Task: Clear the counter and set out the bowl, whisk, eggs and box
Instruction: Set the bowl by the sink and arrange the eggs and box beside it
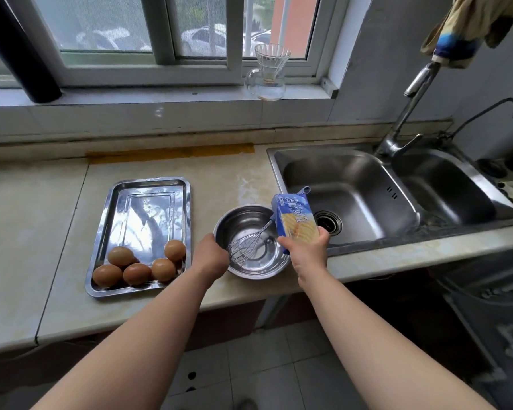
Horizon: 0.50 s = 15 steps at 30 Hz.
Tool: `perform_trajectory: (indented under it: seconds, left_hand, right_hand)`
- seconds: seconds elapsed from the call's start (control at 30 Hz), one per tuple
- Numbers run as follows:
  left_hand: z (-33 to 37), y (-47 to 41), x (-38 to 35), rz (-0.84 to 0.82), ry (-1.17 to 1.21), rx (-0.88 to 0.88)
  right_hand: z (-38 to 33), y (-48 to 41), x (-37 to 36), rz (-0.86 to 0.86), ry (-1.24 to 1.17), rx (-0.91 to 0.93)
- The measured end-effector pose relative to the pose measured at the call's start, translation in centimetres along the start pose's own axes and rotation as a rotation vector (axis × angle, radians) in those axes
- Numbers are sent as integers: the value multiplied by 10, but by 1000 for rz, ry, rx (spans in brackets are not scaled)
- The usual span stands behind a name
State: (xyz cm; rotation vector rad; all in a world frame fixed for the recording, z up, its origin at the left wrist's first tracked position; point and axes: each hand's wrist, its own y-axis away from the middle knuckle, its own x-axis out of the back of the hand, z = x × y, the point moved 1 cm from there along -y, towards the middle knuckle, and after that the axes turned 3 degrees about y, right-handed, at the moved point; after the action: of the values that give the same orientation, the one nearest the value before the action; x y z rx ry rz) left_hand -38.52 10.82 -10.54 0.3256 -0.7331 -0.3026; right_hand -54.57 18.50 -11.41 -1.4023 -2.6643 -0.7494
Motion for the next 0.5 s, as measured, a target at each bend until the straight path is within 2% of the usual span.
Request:
perform_trajectory:
  seconds: [0.23, 0.5]
  left_hand:
    - [3, -5, -4, -63, 15, -47]
    - [7, -9, -6, -47, -14, -67]
  right_hand:
    - [3, 11, 11, 25, 59, -31]
    - [-4, 18, 16, -4, 131, 5]
